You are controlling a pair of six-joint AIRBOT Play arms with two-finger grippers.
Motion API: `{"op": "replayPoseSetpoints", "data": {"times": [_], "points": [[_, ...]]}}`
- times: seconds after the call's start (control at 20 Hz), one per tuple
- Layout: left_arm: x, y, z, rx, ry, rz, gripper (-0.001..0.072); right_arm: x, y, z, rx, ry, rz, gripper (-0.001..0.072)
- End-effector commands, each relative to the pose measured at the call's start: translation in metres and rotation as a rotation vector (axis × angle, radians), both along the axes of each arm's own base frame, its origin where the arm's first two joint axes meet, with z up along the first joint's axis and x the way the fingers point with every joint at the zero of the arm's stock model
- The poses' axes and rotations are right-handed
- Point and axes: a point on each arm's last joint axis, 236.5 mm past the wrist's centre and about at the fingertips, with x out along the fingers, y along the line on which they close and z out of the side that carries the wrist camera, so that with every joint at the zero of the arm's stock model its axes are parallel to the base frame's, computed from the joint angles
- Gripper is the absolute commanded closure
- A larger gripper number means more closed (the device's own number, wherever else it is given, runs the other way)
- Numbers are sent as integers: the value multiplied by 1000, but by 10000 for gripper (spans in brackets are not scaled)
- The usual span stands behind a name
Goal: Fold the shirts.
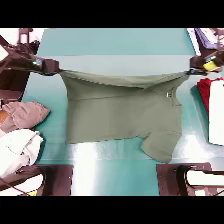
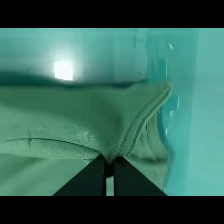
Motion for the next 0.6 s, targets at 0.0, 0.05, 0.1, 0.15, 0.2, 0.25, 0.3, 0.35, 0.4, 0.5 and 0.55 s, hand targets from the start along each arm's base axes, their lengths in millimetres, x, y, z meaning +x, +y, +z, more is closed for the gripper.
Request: {"op": "replayPoseSetpoints", "data": {"times": [0.0, 0.05, 0.1, 0.15, 0.2, 0.25, 0.3, 0.35, 0.4, 0.5, 0.55], "points": [[43, 7, -23, 1, -69, 58, 685, 53, 12, -30, -3, -109, -4, 692], [52, 9, -20, 0, -104, 72, 686, 64, 10, -29, -5, -149, -14, 692], [60, 12, -17, 11, -140, 84, 686, 73, 9, -26, -7, -185, -25, 693], [65, 17, -15, 33, -166, 92, 686, 81, 7, -22, -10, -213, -30, 693], [67, 23, -16, 63, -175, 93, 686, 86, 5, -18, -14, -231, -34, 692], [68, 27, -20, 91, -172, 91, 686, 89, -1, -12, -18, -251, -45, 693], [66, 30, -24, 112, -157, 87, 686, 90, -7, -9, -19, -260, -56, 693], [62, 31, -32, 126, -128, 79, 686, 88, -11, -9, -19, -250, -61, 693], [57, 31, -40, 131, -92, 70, 686, 82, -10, -14, -21, -219, -56, 693], [42, 32, -59, 152, 1, 49, 686, 62, -22, -38, -83, -115, -43, 694], [31, 33, -71, 164, 60, 37, 685, 51, -21, -52, -94, -59, -32, 694]]}}
